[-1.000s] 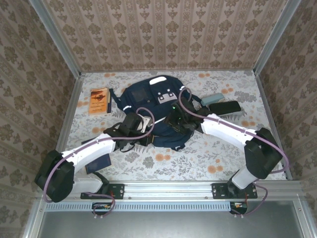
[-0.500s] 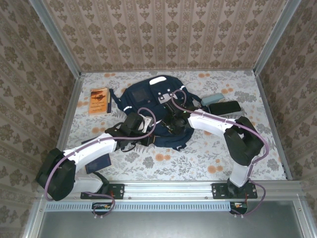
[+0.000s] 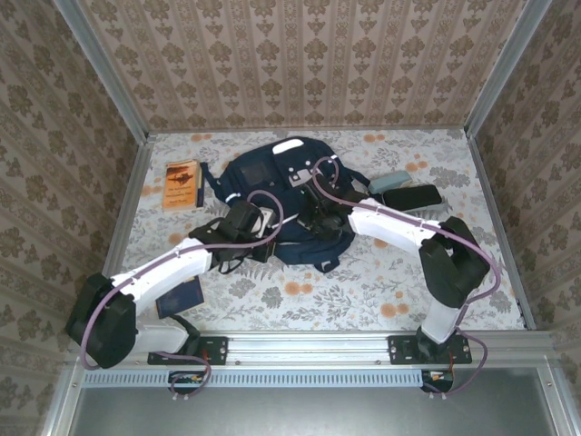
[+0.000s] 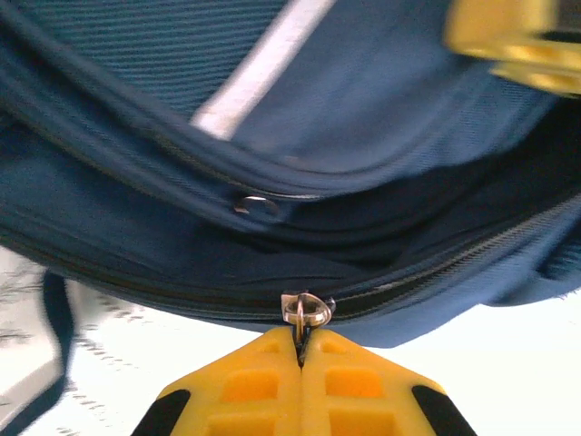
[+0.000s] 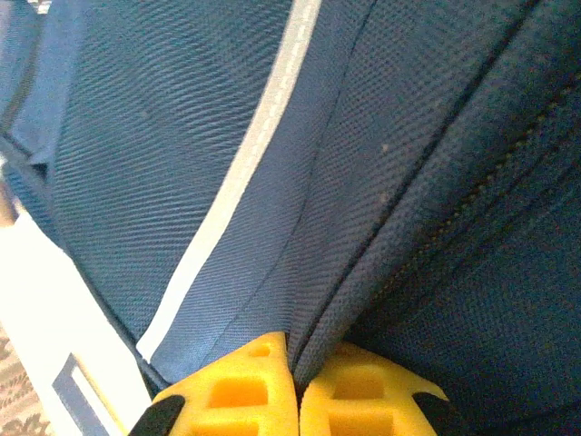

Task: Pack books, pencil case, and school supplies into a backpack

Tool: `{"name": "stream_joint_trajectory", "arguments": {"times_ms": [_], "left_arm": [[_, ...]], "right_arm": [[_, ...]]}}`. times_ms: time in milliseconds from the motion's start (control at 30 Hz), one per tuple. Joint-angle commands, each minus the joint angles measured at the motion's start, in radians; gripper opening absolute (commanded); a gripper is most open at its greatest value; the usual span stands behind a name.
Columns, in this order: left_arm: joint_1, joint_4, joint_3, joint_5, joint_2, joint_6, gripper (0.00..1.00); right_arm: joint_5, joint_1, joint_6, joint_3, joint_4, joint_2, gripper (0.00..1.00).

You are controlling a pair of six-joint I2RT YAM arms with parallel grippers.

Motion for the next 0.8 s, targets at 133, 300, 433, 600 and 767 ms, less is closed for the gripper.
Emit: {"name": "stream_joint_trajectory", "arguments": {"times_ms": [133, 300, 433, 600, 767], "left_arm": [[0.111, -0.076, 0.049, -0.085, -0.001, 0.039, 0.0], [0.181, -0.041, 0.088, -0.095, 0.081, 0.045, 0.0], [0.255, -0.006, 0.143, -0.078, 0.145, 0.065, 0.0], [0.324, 0.042, 0.213, 0.037, 0.206, 0.062, 0.0], [0.329, 0.048, 0.267, 0.077, 0.256, 0.098, 0.0]], "right_arm": [[-0.057, -0.02, -0.126, -0.068, 0.035, -0.123, 0.0], [-0.117, -0.02, -0.124, -0.075, 0.101, -0.133, 0.0], [-0.145, -0.022, -0.128, -0.075, 0.147, -0.133, 0.0], [-0.172, -0.02, -0.11, -0.076, 0.196, -0.13, 0.0], [-0.171, -0.012, -0.032, -0.087, 0.248, -0.106, 0.0]]}}
